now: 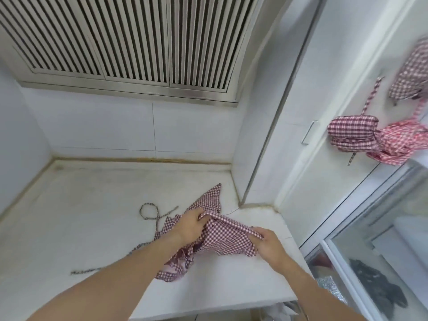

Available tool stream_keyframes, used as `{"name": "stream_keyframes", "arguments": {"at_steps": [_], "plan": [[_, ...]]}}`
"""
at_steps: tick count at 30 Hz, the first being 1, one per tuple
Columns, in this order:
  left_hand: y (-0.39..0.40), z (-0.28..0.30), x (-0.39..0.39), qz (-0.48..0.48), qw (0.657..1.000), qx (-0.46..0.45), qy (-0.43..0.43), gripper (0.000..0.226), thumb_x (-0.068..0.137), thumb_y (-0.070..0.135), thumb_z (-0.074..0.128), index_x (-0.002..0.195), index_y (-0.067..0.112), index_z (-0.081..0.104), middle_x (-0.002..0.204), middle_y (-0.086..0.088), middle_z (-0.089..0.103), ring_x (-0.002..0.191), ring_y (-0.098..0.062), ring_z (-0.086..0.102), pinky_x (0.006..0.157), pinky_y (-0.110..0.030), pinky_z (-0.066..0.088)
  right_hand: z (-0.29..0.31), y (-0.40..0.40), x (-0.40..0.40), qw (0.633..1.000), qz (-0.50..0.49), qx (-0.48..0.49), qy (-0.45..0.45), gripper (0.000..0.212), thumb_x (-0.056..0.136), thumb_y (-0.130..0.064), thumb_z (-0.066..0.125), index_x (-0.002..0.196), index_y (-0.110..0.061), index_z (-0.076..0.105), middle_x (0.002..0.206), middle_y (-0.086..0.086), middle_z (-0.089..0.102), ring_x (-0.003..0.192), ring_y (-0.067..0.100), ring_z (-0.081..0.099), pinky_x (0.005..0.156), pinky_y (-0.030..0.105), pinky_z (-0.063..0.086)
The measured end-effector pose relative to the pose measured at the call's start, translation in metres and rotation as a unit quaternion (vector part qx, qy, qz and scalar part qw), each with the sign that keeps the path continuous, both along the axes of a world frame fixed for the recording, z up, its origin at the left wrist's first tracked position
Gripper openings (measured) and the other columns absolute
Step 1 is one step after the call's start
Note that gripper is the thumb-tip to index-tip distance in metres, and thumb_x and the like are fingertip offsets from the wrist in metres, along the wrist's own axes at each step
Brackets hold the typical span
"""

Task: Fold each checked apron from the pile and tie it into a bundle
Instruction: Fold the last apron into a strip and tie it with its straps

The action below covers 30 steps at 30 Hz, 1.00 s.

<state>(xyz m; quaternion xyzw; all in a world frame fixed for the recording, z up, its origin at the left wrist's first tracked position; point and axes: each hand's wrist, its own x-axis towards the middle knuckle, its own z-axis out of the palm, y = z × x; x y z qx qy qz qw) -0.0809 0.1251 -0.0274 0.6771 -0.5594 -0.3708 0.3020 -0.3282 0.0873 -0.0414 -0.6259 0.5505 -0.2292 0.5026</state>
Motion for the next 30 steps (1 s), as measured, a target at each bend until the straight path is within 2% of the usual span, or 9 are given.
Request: {"name": "stream_keyframes", "arguments": {"at_steps": [4,9,14,18,21,23,24,26,30], "plan": [[-0.015,0.062,-0.018,0.103,0.988,-0.066,0.092,0.036,0.101,0.03,0.056,0.072,0.008,0.053,0.07,-0.004,0.059,0.066,-0.013,0.054,0.054,-0.013,0.037,0.067,-0.024,-0.007,0.986,-0.096,-0.032,-0.132,0.02,0.096,-0.004,0.057,0.098,-0.013,0.074,0.1,0.007,0.076,0.099,0.028,0.07,0.086,0.044,0.057],[-0.024,0.122,-0.041,0.138,0.963,-0.087,0.214,0.031,0.098,0.038,0.059,0.093,0.009,0.071,0.092,0.0,0.073,0.088,-0.016,0.068,0.076,-0.027,0.054,0.147,-0.036,-0.016,0.978,-0.073,-0.058,-0.185,0.02,0.1,-0.019,0.056,0.101,-0.009,0.073,0.1,0.006,0.077,0.097,0.023,0.071,0.088,0.039,0.056],[-0.03,0.173,-0.042,0.127,0.947,-0.072,0.288,0.033,0.095,0.027,0.066,0.107,-0.004,0.067,0.103,-0.017,0.074,0.093,-0.032,0.072,0.088,-0.044,0.058,0.209,-0.054,-0.049,0.994,0.044,-0.07,-0.074,0.033,0.088,-0.031,0.071,0.106,-0.003,0.071,0.106,0.011,0.075,0.101,0.029,0.071,0.091,0.041,0.055],[-0.022,0.217,-0.02,-0.039,0.983,0.034,0.174,0.044,0.089,0.039,0.071,0.11,0.001,0.066,0.101,-0.011,0.076,0.093,-0.028,0.073,0.084,-0.04,0.057,0.256,-0.066,-0.087,0.967,0.182,-0.141,0.106,0.043,0.066,-0.029,0.089,0.101,-0.009,0.074,0.1,0.001,0.077,0.094,0.018,0.072,0.086,0.03,0.054],[-0.016,0.242,-0.003,-0.138,0.974,0.079,-0.162,0.041,0.076,0.055,0.077,0.095,0.019,0.07,0.096,0.001,0.075,0.092,-0.02,0.071,0.092,-0.038,0.055,0.276,-0.086,-0.109,0.916,0.143,-0.281,0.246,0.03,0.067,-0.032,0.09,0.087,-0.014,0.076,0.086,-0.003,0.075,0.083,0.012,0.069,0.081,0.033,0.053],[-0.021,0.255,0.002,-0.1,0.919,0.047,-0.378,0.034,0.079,0.054,0.075,0.076,0.023,0.061,0.082,0.005,0.068,0.076,-0.012,0.063,0.078,-0.026,0.054,0.288,-0.096,-0.119,0.904,0.094,-0.343,0.236,0.019,0.074,-0.029,0.086,0.084,-0.017,0.076,0.084,-0.003,0.074,0.082,0.014,0.068,0.082,0.037,0.054],[-0.023,0.261,0.003,-0.063,0.909,0.015,-0.413,0.033,0.084,0.049,0.072,0.072,0.021,0.058,0.077,0.003,0.064,0.069,-0.011,0.059,0.068,-0.022,0.05,0.295,-0.098,-0.121,0.899,0.067,-0.372,0.222,0.015,0.078,-0.027,0.082,0.085,-0.016,0.075,0.084,-0.003,0.073,0.083,0.016,0.067,0.081,0.037,0.053],[-0.027,0.271,0.005,0.028,0.932,-0.056,-0.357,0.026,0.092,0.036,0.068,0.077,0.014,0.063,0.078,-0.002,0.064,0.066,-0.014,0.057,0.061,-0.022,0.048,0.308,-0.099,-0.12,0.891,0.011,-0.411,0.193,0.007,0.086,-0.02,0.074,0.086,-0.015,0.07,0.082,-0.006,0.067,0.085,0.018,0.061,0.076,0.031,0.044],[-0.032,0.29,0.006,0.184,0.937,-0.233,-0.185,0.018,0.097,0.01,0.06,0.11,0.003,0.07,0.105,-0.009,0.069,0.089,-0.021,0.062,0.076,-0.028,0.05,0.333,-0.11,-0.115,0.869,-0.057,-0.458,0.179,0.011,0.089,-0.007,0.068,0.087,-0.018,0.065,0.089,0.001,0.065,0.09,0.023,0.059,0.078,0.027,0.038]]}}
